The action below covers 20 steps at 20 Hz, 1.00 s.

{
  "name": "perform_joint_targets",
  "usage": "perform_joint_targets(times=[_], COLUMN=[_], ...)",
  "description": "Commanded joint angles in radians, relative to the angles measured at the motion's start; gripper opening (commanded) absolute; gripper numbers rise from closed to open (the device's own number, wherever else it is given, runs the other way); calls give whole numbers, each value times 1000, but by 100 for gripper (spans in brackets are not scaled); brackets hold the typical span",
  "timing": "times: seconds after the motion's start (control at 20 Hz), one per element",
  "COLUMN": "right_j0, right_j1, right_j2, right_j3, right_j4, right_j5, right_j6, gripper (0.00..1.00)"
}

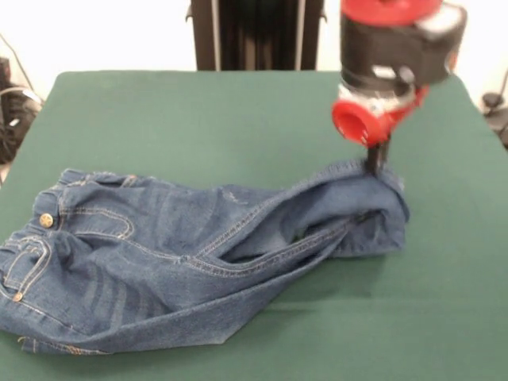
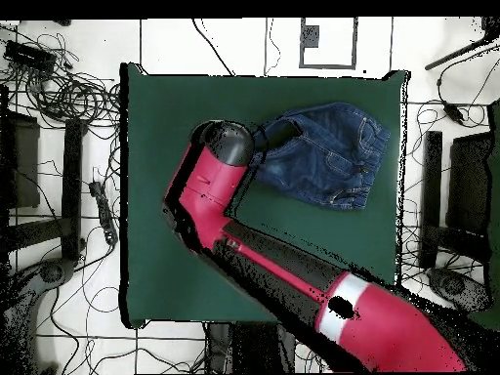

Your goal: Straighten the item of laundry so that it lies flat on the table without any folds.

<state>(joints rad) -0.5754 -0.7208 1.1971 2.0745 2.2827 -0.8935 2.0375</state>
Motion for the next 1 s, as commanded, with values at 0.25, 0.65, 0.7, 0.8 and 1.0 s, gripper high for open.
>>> perform_joint_targets(times=[0.25, 0.65, 0.7, 0.8, 1.0], right_j0=[-146, -263, -270, -278, -285], right_j1=[-217, -262, -267, -275, -294], right_j2=[222, 355, 363, 368, 371], right_j3=[201, 301, 316, 345, 406], right_j4=[260, 343, 345, 338, 367], right_j5=[-102, -43, -34, -18, -14], right_j6=[-461, -530, -532, -535, -551], gripper=[0, 0, 0, 0, 0])
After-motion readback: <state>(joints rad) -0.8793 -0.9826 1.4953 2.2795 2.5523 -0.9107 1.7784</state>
